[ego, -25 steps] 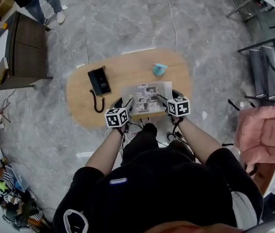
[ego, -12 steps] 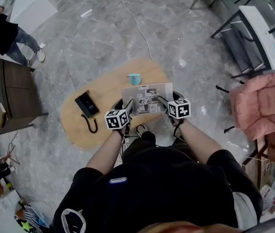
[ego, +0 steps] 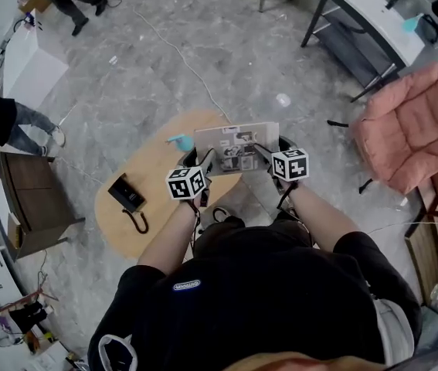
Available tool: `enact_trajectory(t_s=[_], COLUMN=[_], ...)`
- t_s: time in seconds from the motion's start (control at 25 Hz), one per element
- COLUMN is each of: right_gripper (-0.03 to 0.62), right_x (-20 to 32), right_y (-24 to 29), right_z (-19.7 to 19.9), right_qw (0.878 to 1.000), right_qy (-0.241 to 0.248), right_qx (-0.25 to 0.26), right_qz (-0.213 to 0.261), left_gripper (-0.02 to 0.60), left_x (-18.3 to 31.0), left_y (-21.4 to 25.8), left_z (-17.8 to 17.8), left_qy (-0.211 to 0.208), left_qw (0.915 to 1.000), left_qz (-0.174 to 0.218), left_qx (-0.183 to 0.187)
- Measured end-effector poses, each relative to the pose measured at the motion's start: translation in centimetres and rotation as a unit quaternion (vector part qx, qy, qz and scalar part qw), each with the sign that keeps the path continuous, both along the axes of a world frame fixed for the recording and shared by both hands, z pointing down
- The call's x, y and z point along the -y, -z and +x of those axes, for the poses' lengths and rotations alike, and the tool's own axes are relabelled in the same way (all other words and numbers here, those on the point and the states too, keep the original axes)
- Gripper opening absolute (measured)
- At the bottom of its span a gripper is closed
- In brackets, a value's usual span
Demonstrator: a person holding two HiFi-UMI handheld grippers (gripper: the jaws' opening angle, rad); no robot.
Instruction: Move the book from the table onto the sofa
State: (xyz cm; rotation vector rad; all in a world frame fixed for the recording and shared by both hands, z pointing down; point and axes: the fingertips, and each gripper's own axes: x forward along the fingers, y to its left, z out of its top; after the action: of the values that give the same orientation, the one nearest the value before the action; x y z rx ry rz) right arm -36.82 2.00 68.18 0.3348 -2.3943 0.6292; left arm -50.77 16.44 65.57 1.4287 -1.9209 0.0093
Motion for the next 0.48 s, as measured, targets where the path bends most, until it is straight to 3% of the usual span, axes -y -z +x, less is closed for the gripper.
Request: enact_trajectory(t_s=[0.48], right_gripper=[0.359], right_x=[14.2], right_y=[4.1], right_z=[14.7], right_qw=[0.994], right_qy=[-0.101], right_qx=[0.029], right_qz=[0.015], left_gripper=[0.229], left_x=[17.3], left_y=[4.7], left_z=[12.0], left_qy=[-0.094], left_qw=[0.9949], left_qz=[0.021], left_qx=[0.03])
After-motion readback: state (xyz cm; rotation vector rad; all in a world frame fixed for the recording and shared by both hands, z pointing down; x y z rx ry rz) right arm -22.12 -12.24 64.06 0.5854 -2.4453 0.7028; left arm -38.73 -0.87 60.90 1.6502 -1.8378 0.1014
